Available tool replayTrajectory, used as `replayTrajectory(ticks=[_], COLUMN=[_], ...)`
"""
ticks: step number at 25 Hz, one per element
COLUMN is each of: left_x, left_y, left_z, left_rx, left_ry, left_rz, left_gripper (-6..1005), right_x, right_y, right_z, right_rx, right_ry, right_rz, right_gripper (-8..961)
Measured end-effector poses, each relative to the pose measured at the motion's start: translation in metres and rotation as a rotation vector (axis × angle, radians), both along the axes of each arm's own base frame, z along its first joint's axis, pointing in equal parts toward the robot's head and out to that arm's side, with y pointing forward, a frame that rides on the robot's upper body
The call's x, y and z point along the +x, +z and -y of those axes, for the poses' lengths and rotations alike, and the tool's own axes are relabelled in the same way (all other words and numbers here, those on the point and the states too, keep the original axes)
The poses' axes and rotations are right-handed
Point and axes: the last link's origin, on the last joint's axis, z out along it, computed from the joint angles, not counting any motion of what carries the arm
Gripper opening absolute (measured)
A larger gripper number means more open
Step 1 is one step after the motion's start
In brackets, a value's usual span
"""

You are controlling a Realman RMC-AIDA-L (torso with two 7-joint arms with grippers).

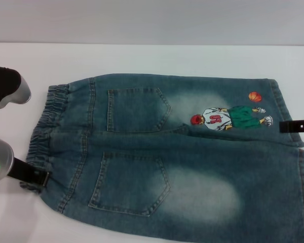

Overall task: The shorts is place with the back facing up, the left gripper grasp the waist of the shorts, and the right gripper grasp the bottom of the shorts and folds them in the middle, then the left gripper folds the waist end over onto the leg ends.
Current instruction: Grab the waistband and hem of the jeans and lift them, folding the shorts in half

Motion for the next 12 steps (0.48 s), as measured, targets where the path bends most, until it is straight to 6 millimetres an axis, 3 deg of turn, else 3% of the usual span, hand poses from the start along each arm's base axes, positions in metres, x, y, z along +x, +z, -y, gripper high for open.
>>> replayTrajectory(ticks=[3, 12], left_x=[-0.001, -0.007], left_y=[0.001, 0.02], left_z=[0.0, -0.002], left_rx=[0.001, 0.088], left_ry=[0.001, 0.005], left_rz=[-0.002, -0.021], left_gripper=[-2, 12], right_x=[0.0, -0.001], right_y=[-0.001, -0.004], right_z=[0.0, 0.001], right_rx=[-0.002, -0.011], right_ry=[-0.002, -0.002], right_rz=[-0.002, -0.007], right_gripper=[716, 716])
